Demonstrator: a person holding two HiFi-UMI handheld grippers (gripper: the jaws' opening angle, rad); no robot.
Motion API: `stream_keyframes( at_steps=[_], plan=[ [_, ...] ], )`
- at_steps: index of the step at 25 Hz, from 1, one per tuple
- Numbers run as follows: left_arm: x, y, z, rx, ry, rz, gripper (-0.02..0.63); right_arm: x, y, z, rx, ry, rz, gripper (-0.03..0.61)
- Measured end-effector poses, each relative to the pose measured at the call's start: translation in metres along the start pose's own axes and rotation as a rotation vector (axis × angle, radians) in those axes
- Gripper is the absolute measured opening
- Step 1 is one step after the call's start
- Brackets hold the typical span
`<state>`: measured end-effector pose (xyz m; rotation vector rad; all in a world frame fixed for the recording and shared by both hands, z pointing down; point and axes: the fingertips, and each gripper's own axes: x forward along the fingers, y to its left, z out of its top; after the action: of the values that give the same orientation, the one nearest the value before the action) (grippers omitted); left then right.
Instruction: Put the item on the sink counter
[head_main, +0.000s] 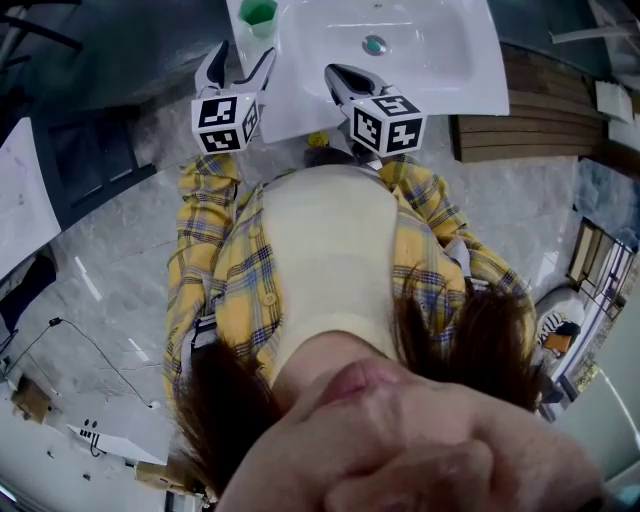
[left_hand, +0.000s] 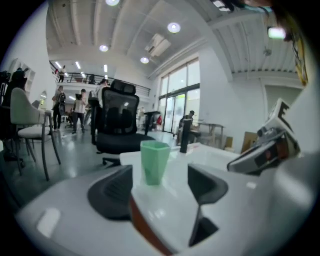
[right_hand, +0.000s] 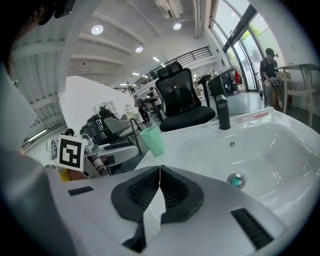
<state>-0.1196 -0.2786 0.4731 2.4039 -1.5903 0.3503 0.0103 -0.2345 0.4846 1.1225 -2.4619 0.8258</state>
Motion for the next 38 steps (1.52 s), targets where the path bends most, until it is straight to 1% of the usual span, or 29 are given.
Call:
stream_keyframes(
  at_steps=[4,8,10,15,23,26,32,35,38],
  plan=[
    [-0.015,-0.010,0.001,0.004,0.000,-0.032,0.337,-0.001,0.007,-0.002,-0.003,-0.003,0.001,0.015],
    [-0.029,-0.021,0.006,-0.026,-0.012,-0.059,0.336,-0.001,0.012,-0.003,-0.007,-0.007,0.003,0.015],
    [-0.037,-0.031,0.010,-0.037,-0.021,-0.080,0.327,-0.002,0.015,-0.004,-0.010,-0.009,0.006,0.015],
    [-0.055,-0.047,0.022,-0.048,-0.044,-0.115,0.280,-0.004,0.023,-0.004,-0.016,-0.013,0.012,0.015],
    [-0.077,-0.052,0.025,-0.066,-0.050,-0.116,0.234,-0.009,0.032,-0.007,-0.021,-0.022,0.019,0.015],
    [-0.085,-0.053,0.022,-0.075,-0.041,-0.108,0.204,-0.011,0.033,-0.008,-0.024,-0.025,0.018,0.015],
    [-0.091,-0.056,0.013,-0.131,-0.028,-0.099,0.158,-0.015,0.032,-0.010,-0.030,-0.026,0.014,0.014],
    [-0.093,-0.058,0.008,-0.146,-0.016,-0.092,0.124,-0.018,0.033,-0.011,-0.033,-0.028,0.012,0.015],
    [-0.097,-0.059,0.003,-0.134,-0.002,-0.075,0.073,-0.021,0.035,-0.012,-0.039,-0.028,0.010,0.014]
  ],
)
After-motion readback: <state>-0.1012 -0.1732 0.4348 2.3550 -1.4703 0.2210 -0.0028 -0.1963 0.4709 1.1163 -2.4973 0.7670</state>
